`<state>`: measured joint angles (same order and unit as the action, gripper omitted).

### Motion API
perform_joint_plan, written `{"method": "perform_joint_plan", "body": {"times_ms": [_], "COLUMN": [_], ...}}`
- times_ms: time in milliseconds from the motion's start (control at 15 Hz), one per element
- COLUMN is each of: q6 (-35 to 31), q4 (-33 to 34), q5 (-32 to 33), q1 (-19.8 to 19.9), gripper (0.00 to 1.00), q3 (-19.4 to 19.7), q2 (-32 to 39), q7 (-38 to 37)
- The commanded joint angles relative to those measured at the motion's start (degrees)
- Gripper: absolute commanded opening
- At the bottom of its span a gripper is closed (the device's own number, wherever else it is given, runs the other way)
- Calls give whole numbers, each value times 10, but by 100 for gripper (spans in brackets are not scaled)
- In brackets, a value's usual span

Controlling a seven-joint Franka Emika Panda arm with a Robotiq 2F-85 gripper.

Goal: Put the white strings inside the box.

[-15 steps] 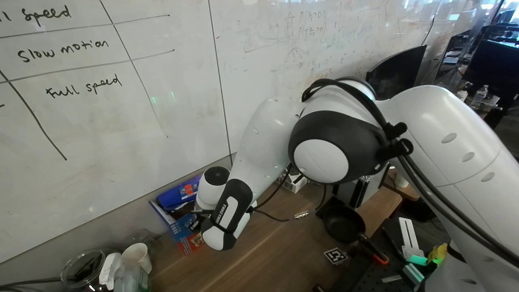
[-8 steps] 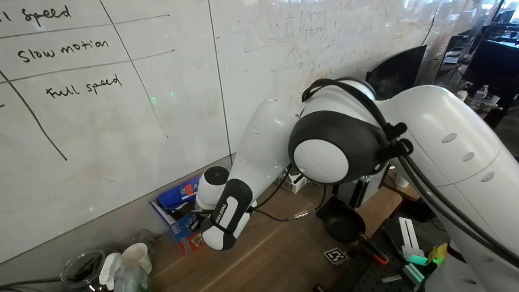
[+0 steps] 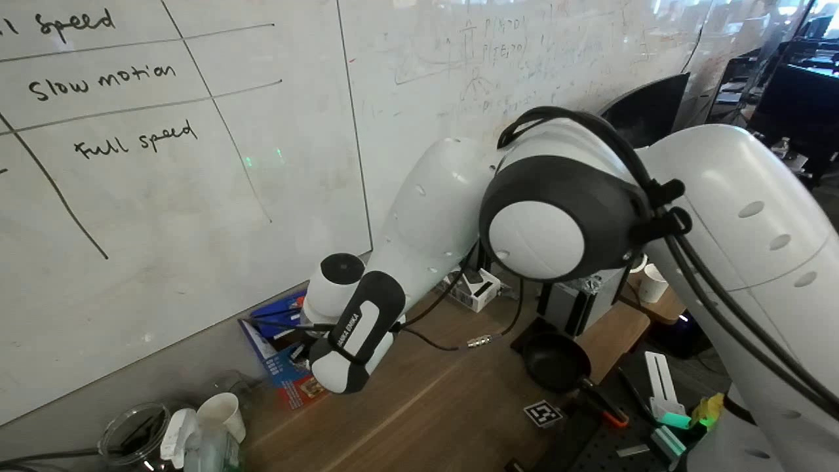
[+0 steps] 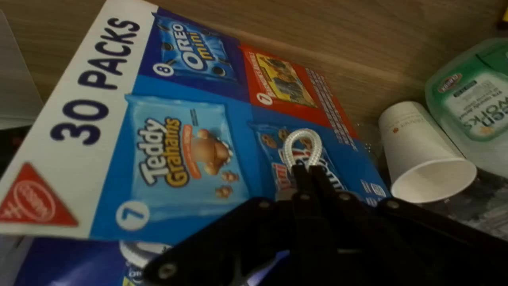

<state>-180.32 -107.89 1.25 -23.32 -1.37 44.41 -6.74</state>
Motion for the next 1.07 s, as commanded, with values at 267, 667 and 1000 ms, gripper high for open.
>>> {"method": "perform_joint_plan", "body": {"times_ms": [267,667,1000], "q6": [40,45,60], "q4": [4,44,77], "q5": [-20,-20,-19], "q1": [53,56,56], "gripper": [2,1,9], "q3": [-70,-60,-41], "q2": [-81,-63,-28], "q7": [2,-3,-6]}}
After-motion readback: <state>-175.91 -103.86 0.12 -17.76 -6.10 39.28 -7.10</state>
